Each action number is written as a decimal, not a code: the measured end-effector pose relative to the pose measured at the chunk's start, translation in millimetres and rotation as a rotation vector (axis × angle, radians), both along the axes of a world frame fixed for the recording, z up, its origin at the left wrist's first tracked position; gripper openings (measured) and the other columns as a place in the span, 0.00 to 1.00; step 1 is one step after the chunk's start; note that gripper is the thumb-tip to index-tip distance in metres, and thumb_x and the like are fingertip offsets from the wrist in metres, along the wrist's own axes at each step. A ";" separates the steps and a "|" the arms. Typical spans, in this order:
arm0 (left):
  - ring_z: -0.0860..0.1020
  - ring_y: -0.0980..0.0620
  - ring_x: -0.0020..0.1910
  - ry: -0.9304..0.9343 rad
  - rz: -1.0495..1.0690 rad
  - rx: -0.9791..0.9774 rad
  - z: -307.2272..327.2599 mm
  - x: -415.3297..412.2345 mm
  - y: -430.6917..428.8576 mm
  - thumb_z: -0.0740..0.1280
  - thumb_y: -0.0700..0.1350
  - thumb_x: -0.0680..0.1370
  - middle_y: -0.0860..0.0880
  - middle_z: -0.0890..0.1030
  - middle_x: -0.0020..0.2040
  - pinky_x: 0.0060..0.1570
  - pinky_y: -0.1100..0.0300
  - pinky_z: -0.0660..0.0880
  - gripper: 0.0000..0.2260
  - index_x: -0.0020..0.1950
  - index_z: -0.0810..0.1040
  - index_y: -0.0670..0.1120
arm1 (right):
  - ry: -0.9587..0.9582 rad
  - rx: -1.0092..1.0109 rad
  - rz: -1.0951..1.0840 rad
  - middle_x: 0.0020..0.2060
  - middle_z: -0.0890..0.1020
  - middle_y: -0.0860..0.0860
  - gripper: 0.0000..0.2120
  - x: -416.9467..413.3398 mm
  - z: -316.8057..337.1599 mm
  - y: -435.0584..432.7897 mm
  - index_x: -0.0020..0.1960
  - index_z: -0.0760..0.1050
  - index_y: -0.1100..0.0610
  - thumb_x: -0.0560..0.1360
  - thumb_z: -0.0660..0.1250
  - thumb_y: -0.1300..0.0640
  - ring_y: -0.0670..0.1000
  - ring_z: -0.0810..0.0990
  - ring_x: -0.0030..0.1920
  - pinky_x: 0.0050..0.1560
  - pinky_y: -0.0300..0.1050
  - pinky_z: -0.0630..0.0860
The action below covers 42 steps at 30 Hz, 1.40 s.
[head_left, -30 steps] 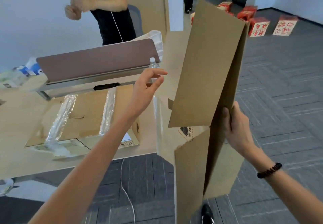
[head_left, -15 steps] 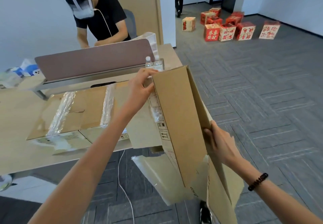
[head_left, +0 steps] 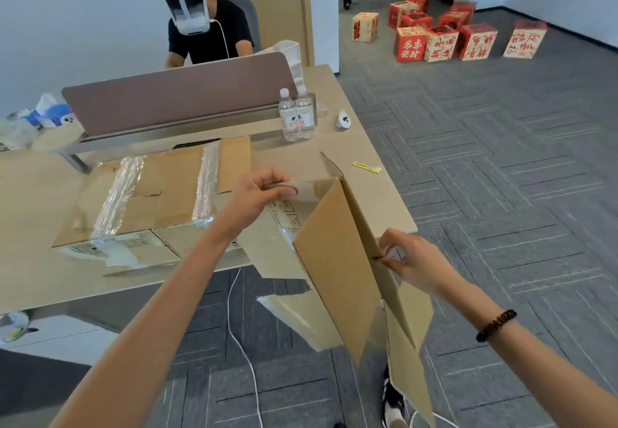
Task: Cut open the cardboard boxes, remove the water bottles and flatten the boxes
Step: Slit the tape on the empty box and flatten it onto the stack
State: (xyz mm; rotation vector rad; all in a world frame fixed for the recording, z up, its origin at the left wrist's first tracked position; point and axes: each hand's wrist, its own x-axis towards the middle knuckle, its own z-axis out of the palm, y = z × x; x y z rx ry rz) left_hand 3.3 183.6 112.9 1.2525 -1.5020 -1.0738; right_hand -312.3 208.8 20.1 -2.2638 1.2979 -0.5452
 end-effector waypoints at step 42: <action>0.75 0.60 0.32 -0.698 0.144 -0.031 -6.6 -6.2 -190.7 0.71 0.63 0.72 0.57 0.80 0.35 0.35 0.62 0.69 0.13 0.38 0.77 0.55 | 0.370 -0.299 -0.040 0.50 0.81 0.49 0.09 65.5 99.7 -252.5 0.52 0.77 0.52 0.81 0.60 0.50 0.57 0.79 0.50 0.41 0.46 0.64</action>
